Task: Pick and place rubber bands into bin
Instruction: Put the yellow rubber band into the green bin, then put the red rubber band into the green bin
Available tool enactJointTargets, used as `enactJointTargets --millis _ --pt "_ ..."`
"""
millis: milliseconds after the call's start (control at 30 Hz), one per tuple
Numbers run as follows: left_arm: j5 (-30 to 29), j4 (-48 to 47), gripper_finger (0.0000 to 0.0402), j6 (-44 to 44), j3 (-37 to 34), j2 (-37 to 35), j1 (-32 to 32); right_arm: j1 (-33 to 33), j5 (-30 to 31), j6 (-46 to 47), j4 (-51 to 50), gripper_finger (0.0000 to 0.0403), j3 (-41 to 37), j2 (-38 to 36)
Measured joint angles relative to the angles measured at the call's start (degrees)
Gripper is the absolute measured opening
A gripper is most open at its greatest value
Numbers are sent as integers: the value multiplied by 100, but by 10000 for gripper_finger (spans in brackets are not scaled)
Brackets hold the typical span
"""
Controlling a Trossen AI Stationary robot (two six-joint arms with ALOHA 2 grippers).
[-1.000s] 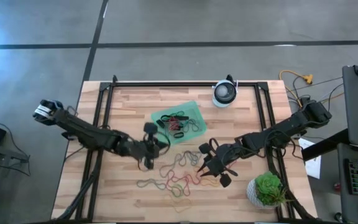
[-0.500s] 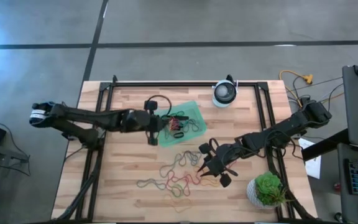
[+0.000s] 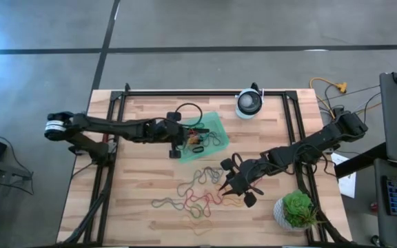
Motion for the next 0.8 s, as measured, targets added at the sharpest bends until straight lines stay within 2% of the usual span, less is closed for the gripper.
enactJointTargets --millis 300,433,500,633,800 --pt "-13 -128 81 -254 53 -108 -81 0 0 175 5 82 -48 -1" --pt "524 -514 84 -626 18 -477 -414 2 169 615 33 82 -201 -2" --pt "760 -639 84 -763 -54 -648 -732 2 297 892 103 82 -385 -2" --pt "749 -688 78 -810 -214 -930 -1638 14 303 1388 294 82 -699 214" --pt "78 -312 70 -944 -400 -1038 -2828 15 303 2007 40 82 -802 437"
